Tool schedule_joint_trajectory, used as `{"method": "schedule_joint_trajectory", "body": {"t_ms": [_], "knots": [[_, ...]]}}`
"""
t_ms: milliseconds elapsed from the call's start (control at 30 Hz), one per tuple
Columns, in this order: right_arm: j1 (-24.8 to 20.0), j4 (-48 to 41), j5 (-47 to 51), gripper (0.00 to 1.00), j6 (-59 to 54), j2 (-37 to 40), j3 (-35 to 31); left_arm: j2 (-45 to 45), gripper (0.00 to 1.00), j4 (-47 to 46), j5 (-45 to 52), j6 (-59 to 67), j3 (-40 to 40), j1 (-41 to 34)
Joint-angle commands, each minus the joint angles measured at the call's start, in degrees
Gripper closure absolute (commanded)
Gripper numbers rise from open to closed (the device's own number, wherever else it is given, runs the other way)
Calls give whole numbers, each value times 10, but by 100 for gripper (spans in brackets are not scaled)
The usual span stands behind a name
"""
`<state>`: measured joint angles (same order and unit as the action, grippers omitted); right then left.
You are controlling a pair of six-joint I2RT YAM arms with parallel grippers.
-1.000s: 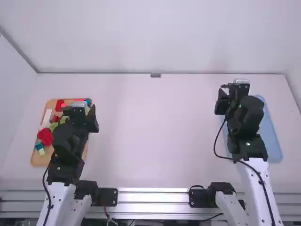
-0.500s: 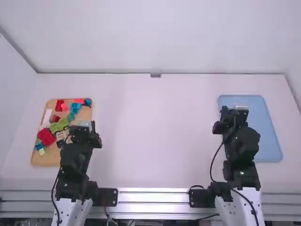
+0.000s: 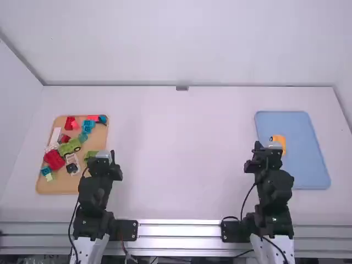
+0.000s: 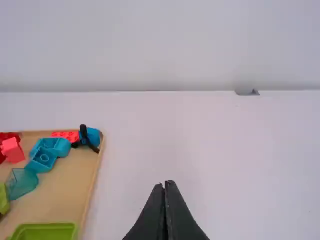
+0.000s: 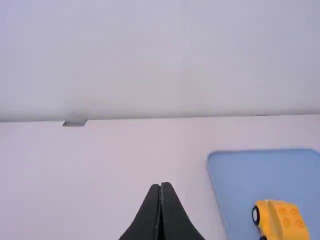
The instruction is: Assemble lego blocks to make yellow taxi
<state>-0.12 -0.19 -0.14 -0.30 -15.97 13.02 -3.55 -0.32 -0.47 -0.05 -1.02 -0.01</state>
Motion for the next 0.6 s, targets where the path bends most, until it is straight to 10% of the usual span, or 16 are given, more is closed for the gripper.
{"method": "schedule_joint_trajectory", "body": {"t_ms": [0, 567], "knots": [[1, 2, 1, 100, 3, 25, -25, 20, 100, 3, 5, 1, 10, 0], [1, 2, 1, 100, 3, 136, -130, 36, 100, 3, 5, 1, 10, 0]]}}
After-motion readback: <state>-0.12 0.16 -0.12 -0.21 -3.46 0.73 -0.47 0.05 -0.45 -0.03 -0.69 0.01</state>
